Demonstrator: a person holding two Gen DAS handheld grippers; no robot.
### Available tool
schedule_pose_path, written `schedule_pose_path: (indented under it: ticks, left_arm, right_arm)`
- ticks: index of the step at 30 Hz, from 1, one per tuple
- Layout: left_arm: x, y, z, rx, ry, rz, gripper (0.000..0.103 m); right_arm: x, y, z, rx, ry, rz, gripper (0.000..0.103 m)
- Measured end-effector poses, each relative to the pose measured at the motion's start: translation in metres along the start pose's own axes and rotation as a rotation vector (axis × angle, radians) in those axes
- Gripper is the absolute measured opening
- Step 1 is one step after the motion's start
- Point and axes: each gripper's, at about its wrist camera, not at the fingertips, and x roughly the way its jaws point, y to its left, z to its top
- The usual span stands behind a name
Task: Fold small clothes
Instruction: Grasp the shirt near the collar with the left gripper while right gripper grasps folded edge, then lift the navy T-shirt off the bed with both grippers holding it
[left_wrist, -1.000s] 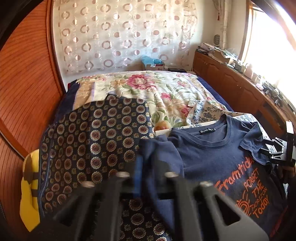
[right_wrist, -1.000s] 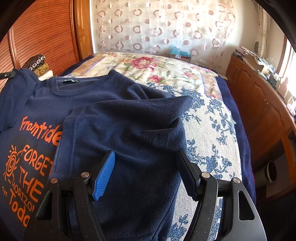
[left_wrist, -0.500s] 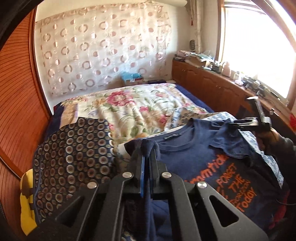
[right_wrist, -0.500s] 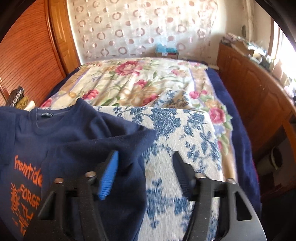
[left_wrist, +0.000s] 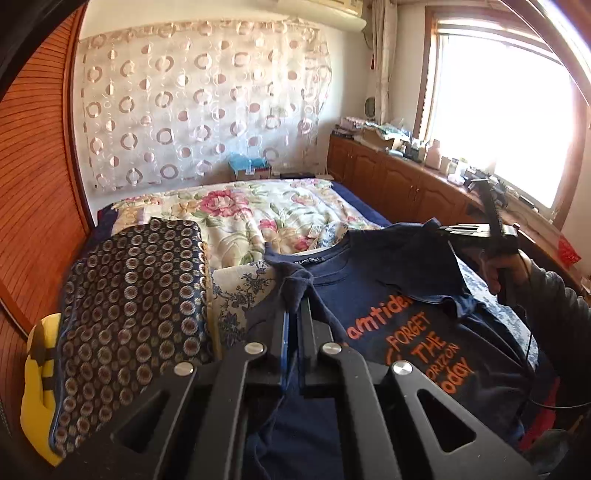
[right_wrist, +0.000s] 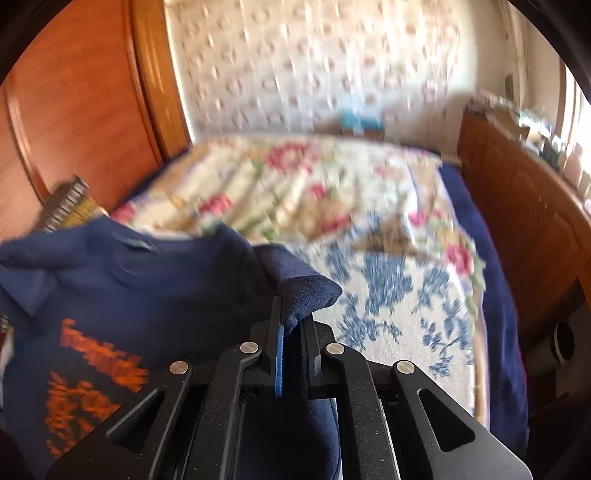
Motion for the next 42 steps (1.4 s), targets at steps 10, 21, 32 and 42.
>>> schedule_pose_path:
  ticks: [10,21,32,42]
  left_arm:
    - [-0.079,-0.006,-0.054,-0.042,-0.053,0.01,0.001]
    - [-0.157,-0.015,-0.12,-0.109,-0.039,0.069,0.001]
    - [-0.14,-0.005,-0.161,-0.13,0.094,0.111,0.001]
    - [-0.142,-0.003,-0.143,-0.084,0.081,0.232,0.021]
  right_arm:
    - [-0.139,0.036,-0.047,-0.031,-0.161,0.063,0.004]
    - [-0.235,0.037,-0.15,0.038,-0.119,0.061,0.004]
    - [-0.208,0.042,-0.217,0.018,0.112,-0.002,0.005]
    - [-0.198,0.04,-0.22,-0.003,0.165,-0.017,0.02]
